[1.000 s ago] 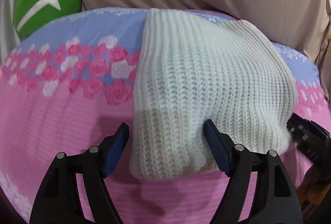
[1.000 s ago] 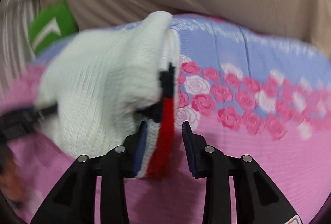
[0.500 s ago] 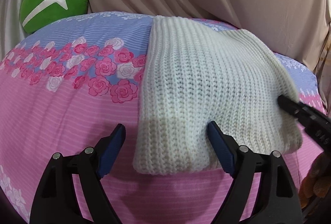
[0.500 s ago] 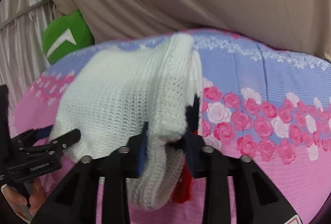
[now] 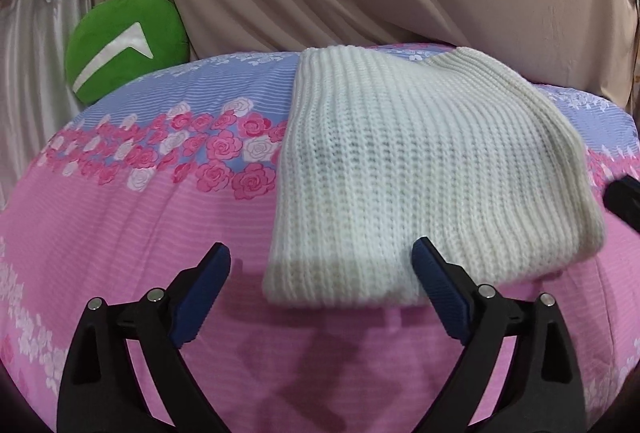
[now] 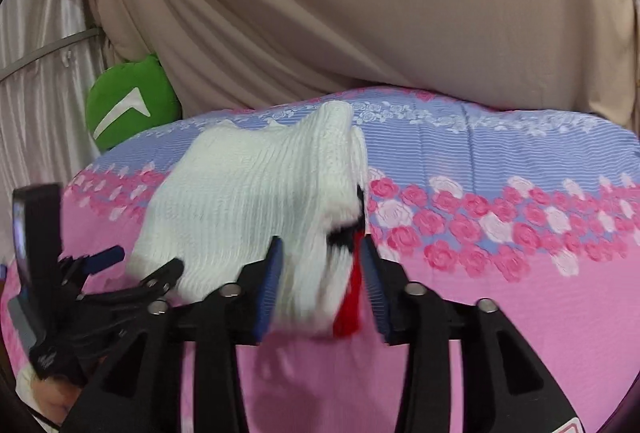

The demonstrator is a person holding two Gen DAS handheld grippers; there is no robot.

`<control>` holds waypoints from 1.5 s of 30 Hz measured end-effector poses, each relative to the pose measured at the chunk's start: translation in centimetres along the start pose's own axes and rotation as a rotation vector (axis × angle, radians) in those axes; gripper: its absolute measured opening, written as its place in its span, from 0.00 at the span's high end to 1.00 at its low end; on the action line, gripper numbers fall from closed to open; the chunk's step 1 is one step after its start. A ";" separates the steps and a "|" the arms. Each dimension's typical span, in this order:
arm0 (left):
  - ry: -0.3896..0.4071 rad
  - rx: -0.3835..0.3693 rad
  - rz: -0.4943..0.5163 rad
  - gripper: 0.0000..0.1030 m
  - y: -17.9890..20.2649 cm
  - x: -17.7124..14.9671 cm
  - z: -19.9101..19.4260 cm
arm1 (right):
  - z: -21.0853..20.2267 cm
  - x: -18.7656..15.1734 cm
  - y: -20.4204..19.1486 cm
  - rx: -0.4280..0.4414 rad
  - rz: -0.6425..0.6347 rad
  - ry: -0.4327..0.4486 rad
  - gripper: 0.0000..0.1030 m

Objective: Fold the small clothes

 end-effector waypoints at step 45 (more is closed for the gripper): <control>-0.043 0.134 0.024 0.05 1.0 -6.5 -7.3 | -4.3 -9.1 -0.9 -0.074 -0.002 -0.128 0.17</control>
Point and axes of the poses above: each gripper's, at about its wrist camera, not at the fingertips, and z roughly the way its jaws point, y to its right, x to its top, the point moved 6 cm from there along z, roughly the way its jaws point, and after that the axes turned 7 degrees about y, right-handed, at the moved point
